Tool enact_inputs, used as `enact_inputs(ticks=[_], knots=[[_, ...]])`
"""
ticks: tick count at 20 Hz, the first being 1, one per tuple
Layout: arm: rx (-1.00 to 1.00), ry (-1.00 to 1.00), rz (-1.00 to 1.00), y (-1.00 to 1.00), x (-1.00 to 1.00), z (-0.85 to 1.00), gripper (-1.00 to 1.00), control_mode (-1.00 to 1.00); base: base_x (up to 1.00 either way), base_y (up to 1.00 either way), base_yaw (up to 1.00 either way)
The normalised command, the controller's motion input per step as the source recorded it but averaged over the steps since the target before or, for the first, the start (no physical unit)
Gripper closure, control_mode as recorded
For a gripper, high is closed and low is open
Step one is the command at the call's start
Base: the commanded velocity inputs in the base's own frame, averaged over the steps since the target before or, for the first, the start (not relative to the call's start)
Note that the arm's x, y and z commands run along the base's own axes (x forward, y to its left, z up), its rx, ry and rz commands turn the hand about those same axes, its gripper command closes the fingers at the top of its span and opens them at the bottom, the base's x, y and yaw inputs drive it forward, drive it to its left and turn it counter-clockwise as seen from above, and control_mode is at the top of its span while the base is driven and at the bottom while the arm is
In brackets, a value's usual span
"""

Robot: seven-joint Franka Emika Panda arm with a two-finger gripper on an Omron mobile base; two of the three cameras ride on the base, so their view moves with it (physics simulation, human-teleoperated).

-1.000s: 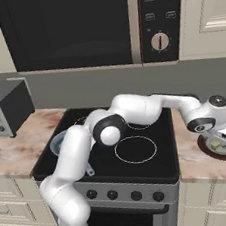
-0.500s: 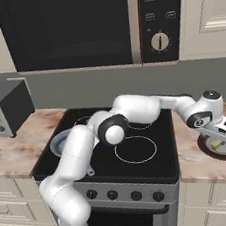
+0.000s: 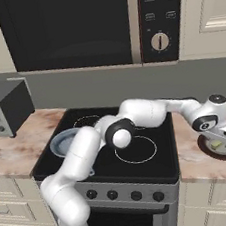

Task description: Pick up the butter stick and place it in the pan. Then turn on the burner for the pan.

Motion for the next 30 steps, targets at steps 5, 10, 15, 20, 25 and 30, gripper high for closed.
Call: enact_inputs(ticks=[5,10,15,20,25,30], knots=[[0.01,0.02,0.00,-0.04,0.00,-0.26,1.00,-1.00,0.00,0.00,0.00],[0.00,0.03,0.00,0.00,0.06,-0.28,1.00,-1.00,0.00,0.00,0.00],[0.02,0.00,0.00,0.00,0.00,-0.06,1.00,-1.00,0.00,0.00,0.00],[0.02,0.00,-0.01,0.01,-0.19,0.07,1.00,-1.00,0.00,0.00,0.00],[0.00,-0.07,-0.03,0.23,-0.48,0.46,1.00,-1.00,0.00,0.00,0.00],[-0.01,-0.06,0.00,0.68,-0.33,0.50,1.00,-1.00,0.00,0.00,0.00]])
